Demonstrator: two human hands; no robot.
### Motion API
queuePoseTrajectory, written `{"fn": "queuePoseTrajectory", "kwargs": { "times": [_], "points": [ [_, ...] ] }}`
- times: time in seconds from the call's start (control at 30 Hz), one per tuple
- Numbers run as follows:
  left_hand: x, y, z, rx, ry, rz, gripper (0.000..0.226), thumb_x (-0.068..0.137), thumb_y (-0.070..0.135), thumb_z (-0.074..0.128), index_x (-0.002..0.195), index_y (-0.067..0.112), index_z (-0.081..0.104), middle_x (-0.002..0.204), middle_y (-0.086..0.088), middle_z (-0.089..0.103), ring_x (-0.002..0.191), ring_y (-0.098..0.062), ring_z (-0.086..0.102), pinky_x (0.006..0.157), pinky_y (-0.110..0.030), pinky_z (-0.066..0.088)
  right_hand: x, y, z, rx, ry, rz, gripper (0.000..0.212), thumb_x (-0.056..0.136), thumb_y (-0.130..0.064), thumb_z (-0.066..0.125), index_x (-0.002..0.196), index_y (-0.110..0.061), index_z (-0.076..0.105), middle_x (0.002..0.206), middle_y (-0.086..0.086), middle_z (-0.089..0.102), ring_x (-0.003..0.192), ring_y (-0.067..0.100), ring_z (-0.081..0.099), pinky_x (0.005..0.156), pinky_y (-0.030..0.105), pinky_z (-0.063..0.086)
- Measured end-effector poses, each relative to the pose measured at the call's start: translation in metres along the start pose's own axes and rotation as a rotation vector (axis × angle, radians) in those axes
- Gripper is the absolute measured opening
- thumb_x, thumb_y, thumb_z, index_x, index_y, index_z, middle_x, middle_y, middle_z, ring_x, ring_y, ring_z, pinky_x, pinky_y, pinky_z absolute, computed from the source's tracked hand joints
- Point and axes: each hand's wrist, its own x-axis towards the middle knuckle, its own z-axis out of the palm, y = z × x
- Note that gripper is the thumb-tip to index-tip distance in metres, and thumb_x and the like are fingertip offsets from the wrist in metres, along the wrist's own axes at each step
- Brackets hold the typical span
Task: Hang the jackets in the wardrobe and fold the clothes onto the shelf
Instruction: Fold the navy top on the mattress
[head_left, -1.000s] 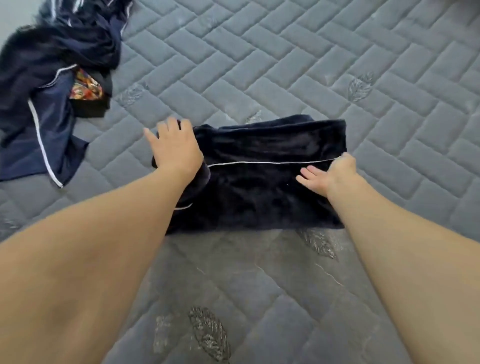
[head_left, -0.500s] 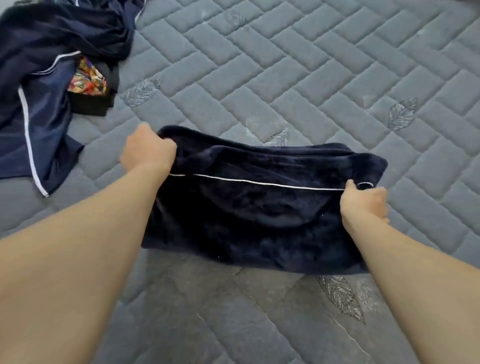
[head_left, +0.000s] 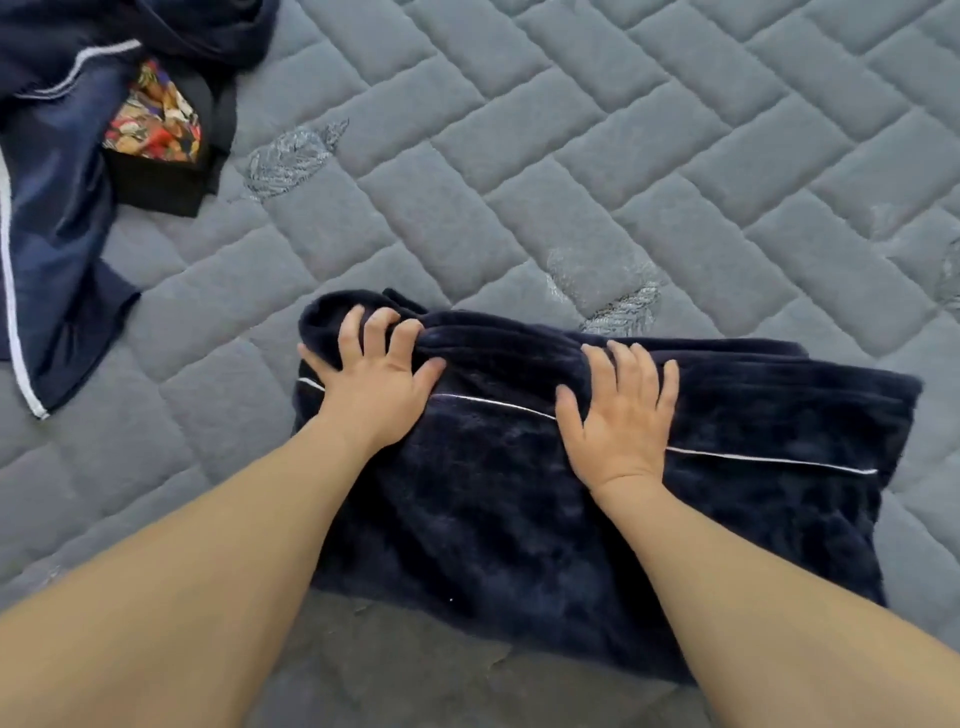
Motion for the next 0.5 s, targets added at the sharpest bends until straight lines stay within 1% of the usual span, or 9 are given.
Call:
{"fn": "queuePoseTrajectory", "kwargs": {
  "times": [0.07,0.17,0.27,0.37,0.43,0.5],
  "points": [
    [0.003,-0.002,0.007,0.006,0.107,0.036,0.049,0.091,0.066,0.022,0.129,0.036,0.028,0.144,0.007,0.017,0.143,-0.020,0.002,0.100,-0.084,0.009,0.000,-0.001,0.011,0.033,0.065,-0.009,0.052,0.092,-0.047,0.042,0.131,-0.016,0.053,0.138,0.010,0.050,0.136,0.033,0.038,0.119,0.053,0.008],
    [-0.003,-0.002,0.009,-0.004,0.185,0.063,0.045,0.094,0.058,0.035,0.126,0.027,0.033,0.143,0.000,0.030,0.143,-0.026,0.013,0.096,-0.083,0.019,-0.001,-0.003,0.006,0.061,0.066,0.003,0.049,0.092,-0.045,0.042,0.129,-0.014,0.055,0.138,0.010,0.051,0.137,0.033,0.038,0.119,0.052,0.007],
    [-0.012,0.003,0.006,-0.034,0.277,0.075,0.040,0.096,0.049,0.039,0.123,0.020,0.036,0.141,-0.005,0.042,0.142,-0.031,0.024,0.096,-0.079,0.026,-0.001,-0.003,0.001,0.107,0.067,-0.001,0.048,0.092,-0.042,0.043,0.125,-0.011,0.057,0.139,0.011,0.052,0.138,0.033,0.038,0.119,0.053,0.009],
    [-0.015,0.003,0.013,-0.046,0.376,0.093,0.034,0.096,0.041,0.041,0.120,0.016,0.040,0.138,-0.008,0.048,0.140,-0.032,0.030,0.098,-0.074,0.028,0.000,-0.004,0.003,0.133,0.084,-0.013,0.044,0.091,-0.040,0.045,0.118,-0.008,0.057,0.137,0.012,0.053,0.138,0.034,0.037,0.119,0.052,0.009],
    [-0.013,0.001,0.020,-0.042,0.427,0.103,0.033,0.097,0.039,0.043,0.119,0.015,0.041,0.138,-0.009,0.051,0.140,-0.033,0.032,0.099,-0.073,0.029,-0.001,-0.002,0.005,0.146,0.090,-0.018,0.042,0.091,-0.040,0.046,0.115,-0.007,0.057,0.136,0.013,0.053,0.138,0.034,0.038,0.120,0.050,0.008],
    [-0.012,-0.001,0.022,-0.047,0.440,0.106,0.034,0.097,0.040,0.043,0.119,0.015,0.042,0.139,-0.007,0.049,0.140,-0.031,0.032,0.099,-0.072,0.029,-0.002,-0.001,0.005,0.169,0.106,-0.028,0.041,0.091,-0.040,0.047,0.113,-0.006,0.057,0.135,0.013,0.054,0.137,0.034,0.039,0.120,0.050,0.009]
  ]
}}
